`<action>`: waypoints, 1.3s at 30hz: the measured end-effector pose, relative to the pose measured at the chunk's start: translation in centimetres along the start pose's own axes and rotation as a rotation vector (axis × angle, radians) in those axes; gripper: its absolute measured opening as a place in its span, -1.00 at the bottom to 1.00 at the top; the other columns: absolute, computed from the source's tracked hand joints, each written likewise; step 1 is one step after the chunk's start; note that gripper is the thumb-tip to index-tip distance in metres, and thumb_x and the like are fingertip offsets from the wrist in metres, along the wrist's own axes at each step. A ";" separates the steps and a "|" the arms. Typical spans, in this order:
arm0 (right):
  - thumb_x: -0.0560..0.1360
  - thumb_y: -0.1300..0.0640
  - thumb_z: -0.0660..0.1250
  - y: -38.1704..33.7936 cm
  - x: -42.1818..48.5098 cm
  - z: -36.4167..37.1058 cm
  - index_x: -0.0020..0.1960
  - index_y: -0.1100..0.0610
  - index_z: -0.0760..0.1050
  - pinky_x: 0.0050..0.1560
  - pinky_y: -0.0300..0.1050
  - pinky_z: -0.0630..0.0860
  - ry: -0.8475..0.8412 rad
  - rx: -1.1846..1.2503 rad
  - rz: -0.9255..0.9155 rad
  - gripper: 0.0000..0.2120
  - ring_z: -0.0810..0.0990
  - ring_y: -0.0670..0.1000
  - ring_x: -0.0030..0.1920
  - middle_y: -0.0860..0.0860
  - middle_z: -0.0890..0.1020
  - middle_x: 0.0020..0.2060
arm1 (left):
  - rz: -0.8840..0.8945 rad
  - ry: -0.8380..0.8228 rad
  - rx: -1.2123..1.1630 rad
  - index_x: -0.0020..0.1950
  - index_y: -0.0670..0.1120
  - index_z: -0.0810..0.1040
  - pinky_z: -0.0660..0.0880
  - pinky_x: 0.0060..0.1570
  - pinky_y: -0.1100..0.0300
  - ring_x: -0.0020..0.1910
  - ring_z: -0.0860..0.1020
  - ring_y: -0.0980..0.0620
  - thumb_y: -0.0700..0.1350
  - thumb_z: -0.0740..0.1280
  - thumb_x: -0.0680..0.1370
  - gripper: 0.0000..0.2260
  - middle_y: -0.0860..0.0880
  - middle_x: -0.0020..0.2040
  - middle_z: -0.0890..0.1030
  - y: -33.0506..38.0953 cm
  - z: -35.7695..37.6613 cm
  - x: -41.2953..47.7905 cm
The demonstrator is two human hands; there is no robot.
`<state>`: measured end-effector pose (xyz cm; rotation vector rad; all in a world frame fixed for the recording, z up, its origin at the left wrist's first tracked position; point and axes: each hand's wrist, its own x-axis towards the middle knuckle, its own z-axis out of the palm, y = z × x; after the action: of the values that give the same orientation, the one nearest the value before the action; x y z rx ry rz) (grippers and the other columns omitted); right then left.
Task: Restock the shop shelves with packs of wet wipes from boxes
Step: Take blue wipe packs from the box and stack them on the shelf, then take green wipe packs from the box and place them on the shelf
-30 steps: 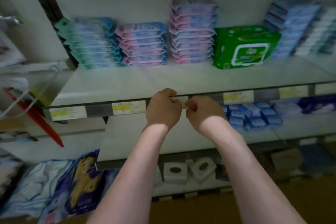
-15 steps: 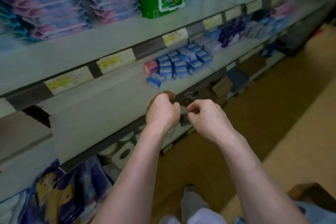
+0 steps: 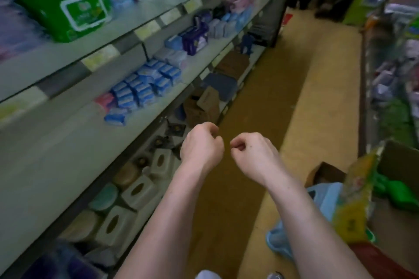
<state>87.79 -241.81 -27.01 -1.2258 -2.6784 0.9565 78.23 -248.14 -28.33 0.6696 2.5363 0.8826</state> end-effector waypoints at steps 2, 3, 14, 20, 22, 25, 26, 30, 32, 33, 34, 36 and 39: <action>0.58 0.09 0.26 3.0 0.0 -1.6 0.21 0.01 0.56 -0.06 -0.23 0.45 0.030 0.013 0.045 -0.77 0.57 0.00 0.09 -0.02 0.62 0.10 | 0.041 -0.047 0.022 0.30 0.06 0.50 0.50 0.18 -0.01 0.21 0.52 -0.04 -0.07 0.28 0.56 -0.69 -0.01 0.24 0.57 2.3 2.4 -0.4; 0.58 0.10 0.25 4.6 -0.1 -2.5 0.21 0.01 0.56 -0.04 -0.22 0.44 0.041 0.026 0.069 -0.77 0.57 0.01 0.10 -0.02 0.62 0.10 | 0.065 -0.068 0.034 0.30 0.05 0.50 0.50 0.18 -0.01 0.21 0.52 -0.04 -0.07 0.27 0.56 -0.70 0.00 0.24 0.57 3.6 3.6 -0.7; 0.56 0.12 0.26 25.3 -0.5 -12.2 0.15 0.03 0.59 0.03 -0.16 0.50 0.136 0.150 0.363 -0.78 0.58 0.07 0.11 0.02 0.64 0.08 | 0.205 -0.326 0.160 0.29 0.06 0.49 0.58 0.05 0.02 0.07 0.57 -0.03 -0.08 0.30 0.55 -0.69 0.00 0.10 0.58 18.7 22.4 -3.7; 0.56 0.11 0.27 36.1 -1.7 -15.5 0.16 0.03 0.60 0.09 -0.10 0.51 0.137 0.196 0.525 -0.78 0.56 0.08 0.15 0.02 0.63 0.11 | 0.243 -0.517 0.261 0.24 0.06 0.53 0.50 0.02 0.15 0.10 0.55 -0.05 -0.10 0.27 0.53 -0.72 -0.02 0.10 0.60 24.2 31.8 -5.2; 0.55 0.10 0.29 39.4 -2.2 -15.7 0.14 0.00 0.60 0.05 -0.16 0.47 0.148 0.243 0.594 -0.79 0.57 0.07 0.14 0.00 0.64 0.09 | 0.245 -0.609 0.283 0.24 0.06 0.53 0.53 0.05 0.10 0.08 0.55 -0.05 -0.10 0.28 0.53 -0.72 -0.02 0.10 0.60 25.2 34.2 -5.5; 0.52 0.10 0.32 43.6 -2.9 -15.6 0.09 -0.02 0.62 0.09 -0.15 0.49 0.172 0.301 0.694 -0.81 0.57 0.09 0.13 0.01 0.64 0.07 | 0.273 -0.713 0.330 0.25 0.06 0.52 0.53 0.12 0.01 0.11 0.56 -0.10 -0.09 0.27 0.52 -0.70 -0.05 0.12 0.61 26.7 37.4 -5.8; 0.50 0.12 0.33 44.8 -3.0 -15.5 0.05 -0.01 0.63 0.11 -0.13 0.49 0.189 0.325 0.725 -0.83 0.57 0.10 0.12 0.02 0.65 0.06 | 0.294 -0.742 0.344 0.26 0.05 0.52 0.53 0.14 0.01 0.12 0.56 -0.10 -0.10 0.27 0.52 -0.69 -0.06 0.14 0.61 27.2 38.5 -5.7; 0.48 0.19 0.33 48.9 -3.1 -15.0 -0.05 0.02 0.63 0.04 -0.18 0.46 0.237 0.403 0.855 -0.87 0.59 0.11 0.09 0.05 0.65 0.05 | 0.350 -0.832 0.377 0.33 -0.01 0.50 0.50 0.20 0.01 0.20 0.53 -0.10 -0.17 0.26 0.52 -0.63 -0.08 0.23 0.57 29.0 42.8 -5.2; 0.48 0.22 0.33 50.4 -3.0 -14.4 -0.05 0.06 0.63 0.00 -0.21 0.45 0.249 0.451 0.912 -0.86 0.59 0.11 0.07 0.08 0.65 0.04 | 0.372 -0.864 0.425 0.34 -0.03 0.50 0.47 0.23 0.07 0.24 0.51 -0.10 -0.19 0.26 0.52 -0.62 -0.09 0.26 0.55 29.4 45.1 -4.9; 0.49 0.23 0.33 51.0 -3.0 -14.1 -0.05 0.08 0.63 -0.04 -0.24 0.43 0.253 0.477 0.941 -0.87 0.59 0.10 0.07 0.09 0.65 0.04 | 0.378 -0.883 0.451 0.33 -0.04 0.51 0.46 0.23 0.11 0.25 0.50 -0.10 -0.19 0.26 0.52 -0.63 -0.09 0.27 0.55 29.4 46.3 -4.8; 0.49 0.25 0.32 51.7 -2.9 -13.5 -0.03 0.11 0.63 -0.10 -0.28 0.39 0.256 0.505 0.969 -0.86 0.59 0.09 0.07 0.09 0.65 0.04 | 0.379 -0.907 0.480 0.32 -0.05 0.52 0.46 0.21 0.13 0.26 0.50 -0.10 -0.19 0.27 0.53 -0.64 -0.09 0.27 0.55 29.2 47.5 -4.7; 0.51 0.29 0.30 52.8 -2.6 -12.1 0.01 0.20 0.63 -0.20 -0.36 0.31 0.245 0.571 1.028 -0.84 0.58 0.09 0.09 0.10 0.64 0.05 | 0.368 -0.966 0.547 0.30 -0.09 0.53 0.44 0.20 0.13 0.26 0.49 -0.11 -0.19 0.27 0.54 -0.67 -0.12 0.26 0.55 28.4 49.8 -4.5; 0.52 0.32 0.27 54.4 -2.0 -9.1 0.08 0.26 0.59 -0.11 -0.32 0.34 0.213 0.705 1.141 -0.81 0.56 0.10 0.14 0.14 0.61 0.11 | 0.332 -1.056 0.673 0.34 -0.13 0.47 0.42 0.20 0.10 0.27 0.47 -0.13 -0.17 0.28 0.55 -0.65 -0.14 0.28 0.52 26.2 52.9 -4.4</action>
<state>128.22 -211.48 -49.24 -2.3712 -1.0875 1.4898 115.57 -207.24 -49.31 1.3279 1.6876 -0.2961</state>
